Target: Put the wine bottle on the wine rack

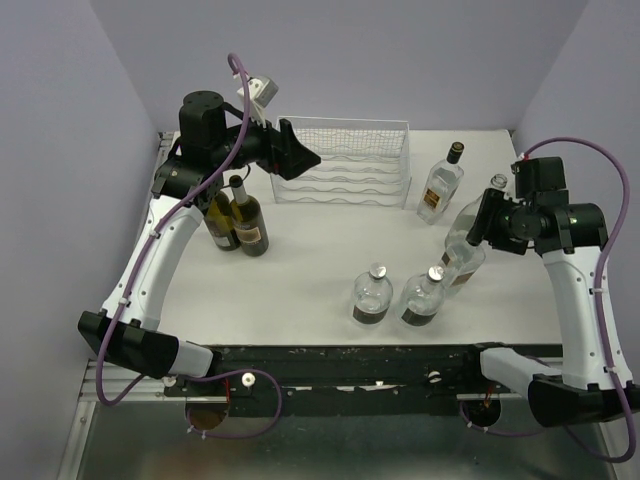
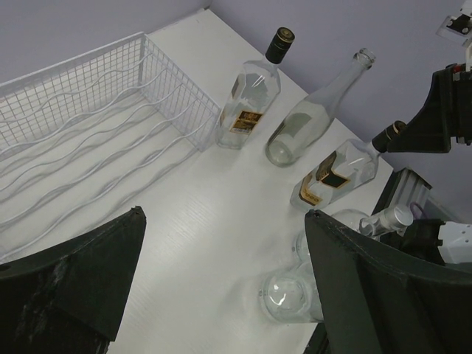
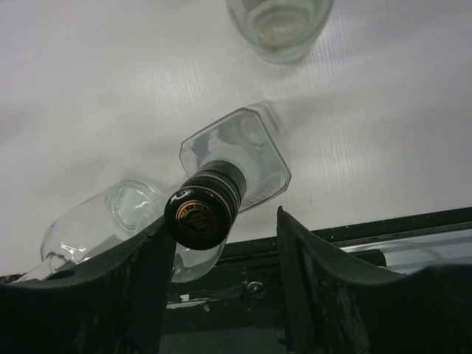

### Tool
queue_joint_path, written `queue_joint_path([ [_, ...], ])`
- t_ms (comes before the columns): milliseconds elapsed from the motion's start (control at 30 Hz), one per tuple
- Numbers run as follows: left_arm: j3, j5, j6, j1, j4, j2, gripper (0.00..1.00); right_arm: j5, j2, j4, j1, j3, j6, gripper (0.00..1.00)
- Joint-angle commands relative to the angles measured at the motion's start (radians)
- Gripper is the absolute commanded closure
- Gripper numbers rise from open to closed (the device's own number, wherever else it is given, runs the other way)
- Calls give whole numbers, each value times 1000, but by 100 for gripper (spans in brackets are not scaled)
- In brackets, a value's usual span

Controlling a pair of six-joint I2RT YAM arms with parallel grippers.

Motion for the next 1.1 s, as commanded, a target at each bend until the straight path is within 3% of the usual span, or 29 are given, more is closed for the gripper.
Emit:
queue_joint_path([
  [0, -5, -28, 18, -5, -7, -28, 1, 56, 31, 57, 40, -22, -9, 37],
  [167, -3, -45, 35, -5, -29, -29, 1, 85, 61, 91, 82, -27, -9, 38],
  [400, -12, -65, 50, -5, -16, -40, 1, 219, 113, 50, 135, -13, -23, 58],
  [533, -20, -50, 29, -5, 10, -48, 1, 248, 142, 10, 149, 43, -34, 99],
  [700, -14, 31, -3, -6, 43, -46, 1, 215, 172, -4, 171, 149, -35, 99],
  [1067, -35, 120, 29, -57, 57, -20, 1, -100, 245, 92, 172, 478, 90, 99],
])
